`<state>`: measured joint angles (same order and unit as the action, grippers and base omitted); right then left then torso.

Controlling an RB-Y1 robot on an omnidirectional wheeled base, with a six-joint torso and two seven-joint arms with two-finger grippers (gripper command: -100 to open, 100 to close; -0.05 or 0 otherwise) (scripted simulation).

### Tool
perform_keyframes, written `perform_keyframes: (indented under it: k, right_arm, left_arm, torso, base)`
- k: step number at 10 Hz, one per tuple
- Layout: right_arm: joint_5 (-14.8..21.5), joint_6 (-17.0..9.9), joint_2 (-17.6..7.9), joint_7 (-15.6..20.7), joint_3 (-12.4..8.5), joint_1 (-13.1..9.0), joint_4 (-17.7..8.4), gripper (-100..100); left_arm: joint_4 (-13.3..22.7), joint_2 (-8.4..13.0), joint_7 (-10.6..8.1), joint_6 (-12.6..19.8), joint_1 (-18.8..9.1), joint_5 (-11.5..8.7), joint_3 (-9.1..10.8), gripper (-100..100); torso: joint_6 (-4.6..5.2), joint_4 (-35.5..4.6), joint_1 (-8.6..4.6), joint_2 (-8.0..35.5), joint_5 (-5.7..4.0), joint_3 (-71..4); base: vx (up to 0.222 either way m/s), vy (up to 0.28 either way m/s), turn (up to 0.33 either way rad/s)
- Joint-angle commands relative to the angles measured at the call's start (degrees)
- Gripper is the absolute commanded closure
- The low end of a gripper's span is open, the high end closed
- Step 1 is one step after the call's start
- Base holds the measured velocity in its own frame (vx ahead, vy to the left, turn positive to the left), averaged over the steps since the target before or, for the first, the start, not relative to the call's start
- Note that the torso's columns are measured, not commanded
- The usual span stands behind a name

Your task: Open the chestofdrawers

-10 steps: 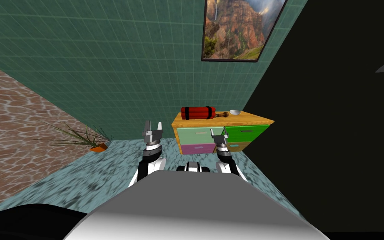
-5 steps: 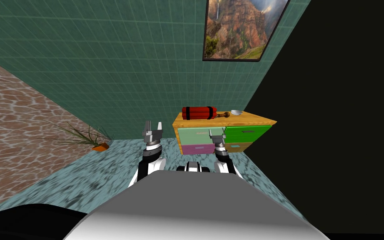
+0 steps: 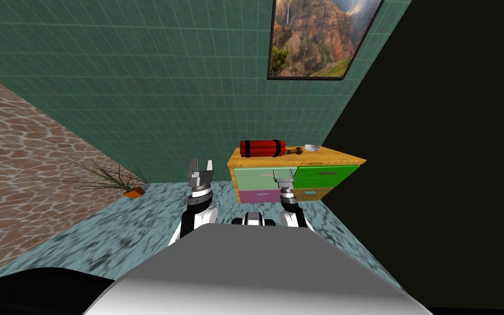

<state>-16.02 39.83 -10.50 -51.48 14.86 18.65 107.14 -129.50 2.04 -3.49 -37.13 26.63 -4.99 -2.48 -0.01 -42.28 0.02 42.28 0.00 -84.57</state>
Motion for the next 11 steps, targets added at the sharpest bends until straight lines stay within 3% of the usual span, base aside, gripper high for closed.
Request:
perform_keyframes:
  k: [1, 3, 4, 6, 7, 9, 10, 11]
  right_arm:
    - [-3.08, 0.92, 0.03, -4.60, 1.68, -1.42, -2.89, -100]
    - [-3.08, 0.92, 0.03, -7.44, 1.68, -1.42, -2.89, -100]
    - [-5.32, 1.50, -0.08, -9.30, 2.75, -2.42, -4.87, -100]
    - [-5.32, 1.50, -0.08, -11.71, 2.75, -2.42, -4.87, -100]
    - [-7.62, 2.05, -0.20, -13.78, 3.82, -3.45, -6.90, -100]
    - [-7.62, 2.05, -0.20, -15.99, 3.82, -3.45, -6.90, -100]
    - [-9.98, 2.58, -0.37, -18.21, 4.90, -4.51, -8.96, -100]
    - [-9.98, 2.58, -0.37, -19.67, 4.90, -4.51, -8.96, -100]
  left_arm:
    - [0.00, 0.00, 0.00, 0.00, 0.00, 0.00, 0.00, 0]
    - [0.00, 0.00, 0.00, 0.00, 0.00, 0.00, 0.00, 0]
    - [0.00, 0.00, 0.00, 0.00, 0.00, 0.00, 0.00, 0]
    - [0.00, 0.00, 0.00, 0.00, 0.00, 0.00, 0.00, 0]
    - [0.00, 0.00, 0.00, 0.00, 0.00, 0.00, 0.00, 0]
    - [0.00, 0.00, 0.00, 0.00, 0.00, 0.00, 0.00, 0]
    - [0.00, 0.00, 0.00, 0.00, 0.00, 0.00, 0.00, 0]
    - [0.00, 0.00, 0.00, 0.00, 0.00, 0.00, 0.00, 0]
  torso:
    - [0.01, 0.00, -0.01, 0.01, 0.00, 0.00]
    - [0.01, 0.00, -0.03, 0.00, 0.00, 0.00]
    - [0.02, 0.00, -0.06, 0.02, -0.01, 0.00]
    - [0.01, 0.00, -0.02, 0.00, 0.00, 0.00]
    - [0.02, 0.00, -0.04, 0.02, 0.00, 0.01]
    - [0.01, 0.00, -0.01, 0.01, 0.00, 0.00]
    - [0.02, -0.01, -0.04, 0.02, 0.00, 0.01]
    - [0.00, 0.00, -0.01, -0.01, 0.00, 0.00]
  base:
    - [0.006, 0.021, 0.040]
    - [0.007, 0.014, 0.007]
    - [0.007, 0.013, 0.038]
    - [0.006, 0.012, 0.012]
    - [0.005, 0.016, 0.045]
    - [0.002, 0.013, 0.009]
    - [0.005, 0.018, 0.042]
    - [0.007, 0.019, 0.033]
